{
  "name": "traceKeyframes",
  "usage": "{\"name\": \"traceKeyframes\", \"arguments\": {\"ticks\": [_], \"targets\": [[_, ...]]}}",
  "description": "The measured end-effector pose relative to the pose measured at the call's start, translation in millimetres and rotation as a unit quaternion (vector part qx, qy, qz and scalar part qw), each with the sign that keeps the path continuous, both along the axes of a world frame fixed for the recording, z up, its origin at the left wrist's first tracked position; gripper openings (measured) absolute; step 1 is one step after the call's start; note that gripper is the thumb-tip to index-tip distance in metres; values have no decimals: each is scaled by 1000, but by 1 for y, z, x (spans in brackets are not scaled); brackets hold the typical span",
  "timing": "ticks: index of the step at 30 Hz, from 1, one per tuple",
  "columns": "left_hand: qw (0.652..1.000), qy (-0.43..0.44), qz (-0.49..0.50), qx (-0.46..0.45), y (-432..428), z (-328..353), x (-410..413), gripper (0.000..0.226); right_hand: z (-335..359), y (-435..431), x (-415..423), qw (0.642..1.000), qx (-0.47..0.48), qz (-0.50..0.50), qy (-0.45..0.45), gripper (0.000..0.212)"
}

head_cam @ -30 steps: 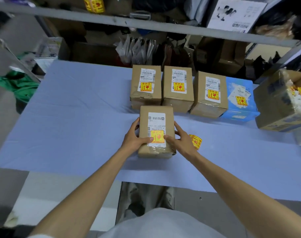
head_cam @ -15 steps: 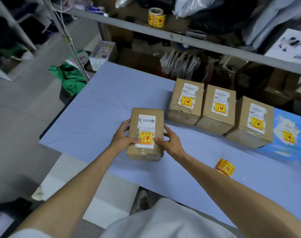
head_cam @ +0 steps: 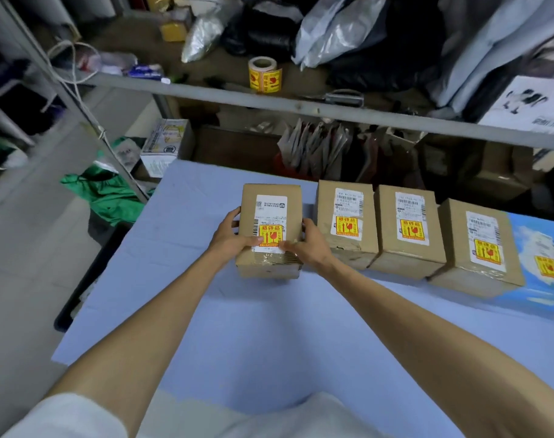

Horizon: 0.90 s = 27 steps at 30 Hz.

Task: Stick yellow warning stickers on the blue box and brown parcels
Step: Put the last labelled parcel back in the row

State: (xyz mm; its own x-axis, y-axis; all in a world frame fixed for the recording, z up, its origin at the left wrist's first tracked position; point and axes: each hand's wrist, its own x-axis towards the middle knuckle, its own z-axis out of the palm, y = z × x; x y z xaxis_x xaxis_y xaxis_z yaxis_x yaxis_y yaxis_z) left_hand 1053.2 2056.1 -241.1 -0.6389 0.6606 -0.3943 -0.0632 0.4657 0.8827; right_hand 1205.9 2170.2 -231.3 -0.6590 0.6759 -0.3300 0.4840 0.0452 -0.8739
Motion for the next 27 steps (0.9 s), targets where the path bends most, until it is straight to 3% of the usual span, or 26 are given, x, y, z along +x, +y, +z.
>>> {"name": "traceKeyframes", "arguments": {"ticks": [8,18,23,27], "targets": [[999,5,-32,-24,30,-21,-30,91,-17,25,-30,998,-17,-24,-64,65],[999,11,-30,-22,55,-36,-38,88,-20,40,-44,993,36,-31,-108,58],[998,50,-39,-30,53,-38,-35,83,-12,40,-46,987,70,6,-147,72],[990,120,-57,-55,49,-31,-30,79,-3,38,-42,983,84,25,-161,62]]}}
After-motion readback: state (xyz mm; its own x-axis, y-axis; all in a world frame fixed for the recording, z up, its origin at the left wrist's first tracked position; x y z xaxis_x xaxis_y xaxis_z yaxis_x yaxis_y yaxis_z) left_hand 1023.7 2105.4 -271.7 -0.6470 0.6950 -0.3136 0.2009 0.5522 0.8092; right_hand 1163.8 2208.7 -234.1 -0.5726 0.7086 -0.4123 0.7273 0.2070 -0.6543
